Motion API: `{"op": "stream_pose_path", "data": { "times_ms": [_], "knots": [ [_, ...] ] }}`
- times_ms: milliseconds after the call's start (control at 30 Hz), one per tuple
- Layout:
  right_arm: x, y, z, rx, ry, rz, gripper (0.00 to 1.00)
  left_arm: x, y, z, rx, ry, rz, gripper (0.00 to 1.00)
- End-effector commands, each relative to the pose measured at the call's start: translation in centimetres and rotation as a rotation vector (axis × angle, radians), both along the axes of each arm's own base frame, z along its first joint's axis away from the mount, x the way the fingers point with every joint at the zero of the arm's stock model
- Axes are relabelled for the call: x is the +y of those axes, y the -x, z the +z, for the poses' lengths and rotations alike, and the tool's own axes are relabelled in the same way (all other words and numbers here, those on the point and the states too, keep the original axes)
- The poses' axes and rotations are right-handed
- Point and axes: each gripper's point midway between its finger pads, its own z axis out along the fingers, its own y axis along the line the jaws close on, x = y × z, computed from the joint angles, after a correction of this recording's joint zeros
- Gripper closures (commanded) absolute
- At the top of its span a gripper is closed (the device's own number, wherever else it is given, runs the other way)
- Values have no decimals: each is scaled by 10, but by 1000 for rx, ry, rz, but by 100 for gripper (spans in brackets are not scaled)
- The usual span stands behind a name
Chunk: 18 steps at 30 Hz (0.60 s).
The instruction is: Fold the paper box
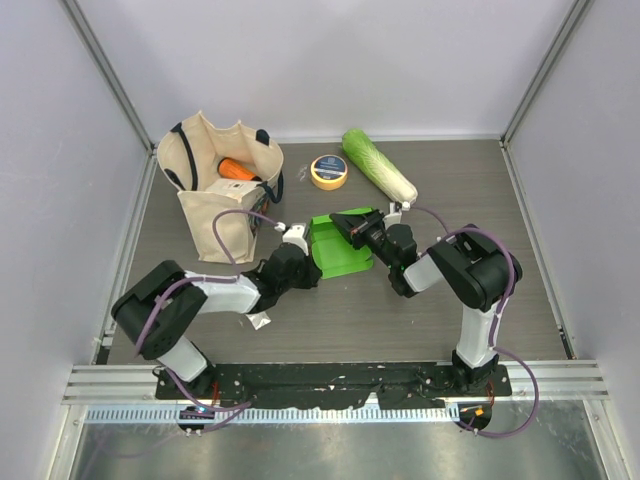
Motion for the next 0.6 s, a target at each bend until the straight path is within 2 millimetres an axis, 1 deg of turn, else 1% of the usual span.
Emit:
{"op": "stream_pose_path", "data": {
  "times_ms": [0,100,167,200,267,333,433,500,567],
  "knots": [
    [0,-4,27,-80,-64,-14,98,-3,-31,12,-94,14,86,100],
    [-2,-1,18,-69,-54,-17,98,5,-34,-2,-80,-17,140,100],
    [-3,5,15,-79,-54,-4,98,12,-33,-14,-53,-51,166,100],
    [-4,6,10,-79,-50,-2,98,15,-32,-18,-45,-58,178,100],
    [-6,15,9,-115,-44,10,96,18,-32,-24,-34,-72,190,100],
    [-9,22,1,-123,-26,15,96,19,-30,-26,-31,-72,188,100],
    [-14,27,-12,-112,0,4,96,22,-28,-27,-34,-82,187,100],
    [-15,26,-17,-101,13,-3,96,20,-28,-23,-43,-79,175,100],
    [-14,23,-17,-96,12,-7,96,19,-25,-19,-45,-76,154,100]
  ]
}}
